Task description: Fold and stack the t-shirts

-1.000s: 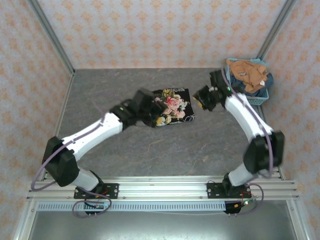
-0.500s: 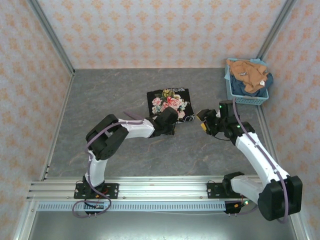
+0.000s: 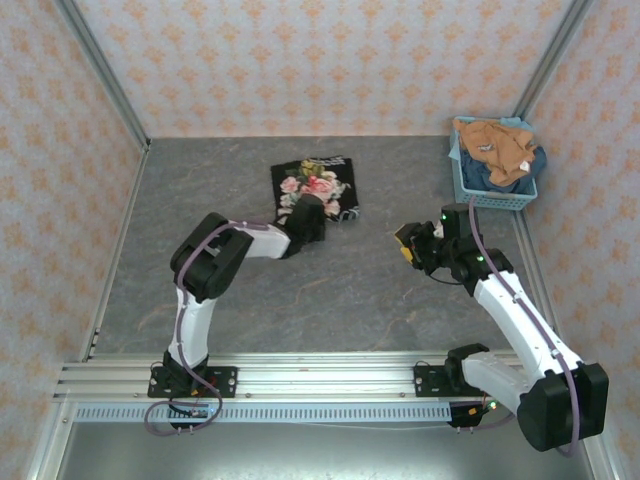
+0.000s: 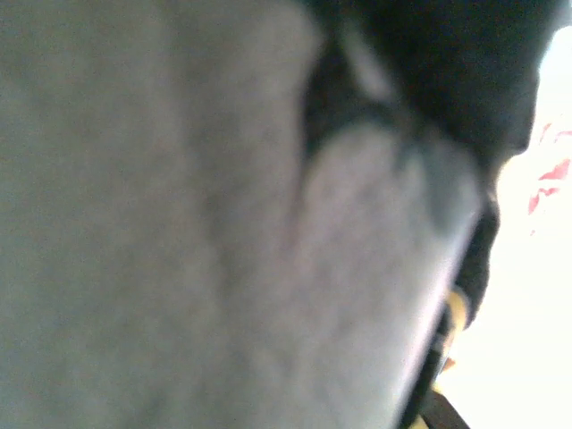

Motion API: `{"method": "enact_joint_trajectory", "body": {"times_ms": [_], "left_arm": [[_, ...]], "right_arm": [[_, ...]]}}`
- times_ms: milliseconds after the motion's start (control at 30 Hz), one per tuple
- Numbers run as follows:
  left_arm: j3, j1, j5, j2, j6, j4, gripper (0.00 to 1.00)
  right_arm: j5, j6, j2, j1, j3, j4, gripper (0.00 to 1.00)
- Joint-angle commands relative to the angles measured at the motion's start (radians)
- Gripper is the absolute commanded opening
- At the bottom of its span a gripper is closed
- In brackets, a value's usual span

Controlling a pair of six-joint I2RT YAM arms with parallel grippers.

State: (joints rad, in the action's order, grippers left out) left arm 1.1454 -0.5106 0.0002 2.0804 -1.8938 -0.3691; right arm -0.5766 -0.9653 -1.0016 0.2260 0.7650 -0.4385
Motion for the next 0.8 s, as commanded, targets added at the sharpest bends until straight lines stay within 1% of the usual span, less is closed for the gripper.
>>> {"method": "enact_joint_trajectory", "body": {"times_ms": [0, 100, 167, 200, 233, 300, 367, 433, 567, 700, 733, 767], "left_arm": [[-0.032, 0.171, 0.053, -0.091, 0.212, 0.134, 0.0], [-0.052, 0.298, 0.119, -0.148, 0.365, 0.157, 0.0], [-0.032, 0.403, 0.216, -0.142, 0.484, 0.132, 0.0], [0.001, 0.447, 0.269, -0.127, 0.538, 0.161, 0.0], [0.047, 0.496, 0.308, -0.115, 0.606, 0.227, 0.0], [0.109, 0.573, 0.337, -0.103, 0.718, 0.34, 0.0], [0.149, 0.654, 0.361, -0.089, 0.784, 0.398, 0.0], [0.189, 0.712, 0.393, -0.064, 0.835, 0.429, 0.0], [0.319, 0.779, 0.433, 0.01, 0.966, 0.558, 0.0], [0.385, 0.809, 0.448, 0.059, 1.018, 0.629, 0.0], [0.393, 0.812, 0.44, 0.062, 1.025, 0.644, 0.02], [0.401, 0.813, 0.432, 0.063, 1.034, 0.661, 0.14]], "right_arm": [[0.007, 0.021, -0.008, -0.003, 0.026, -0.038, 0.35], [0.013, 0.024, -0.02, -0.002, 0.027, -0.032, 0.32], [0.005, 0.023, -0.032, -0.003, 0.022, -0.009, 0.33], [0.002, 0.025, -0.039, -0.002, 0.02, -0.005, 0.33], [-0.002, 0.026, -0.047, -0.003, 0.022, -0.001, 0.34], [-0.005, 0.031, -0.061, -0.002, 0.025, 0.001, 0.36], [0.001, 0.041, -0.077, -0.002, 0.029, -0.002, 0.41], [0.004, 0.052, -0.093, -0.003, 0.038, -0.005, 0.44], [0.013, 0.07, -0.121, -0.002, 0.057, 0.001, 0.45], [0.014, 0.086, -0.141, -0.002, 0.071, 0.036, 0.48], [0.012, 0.086, -0.148, -0.003, 0.075, 0.045, 0.5], [0.012, 0.087, -0.153, -0.003, 0.081, 0.05, 0.53]]}}
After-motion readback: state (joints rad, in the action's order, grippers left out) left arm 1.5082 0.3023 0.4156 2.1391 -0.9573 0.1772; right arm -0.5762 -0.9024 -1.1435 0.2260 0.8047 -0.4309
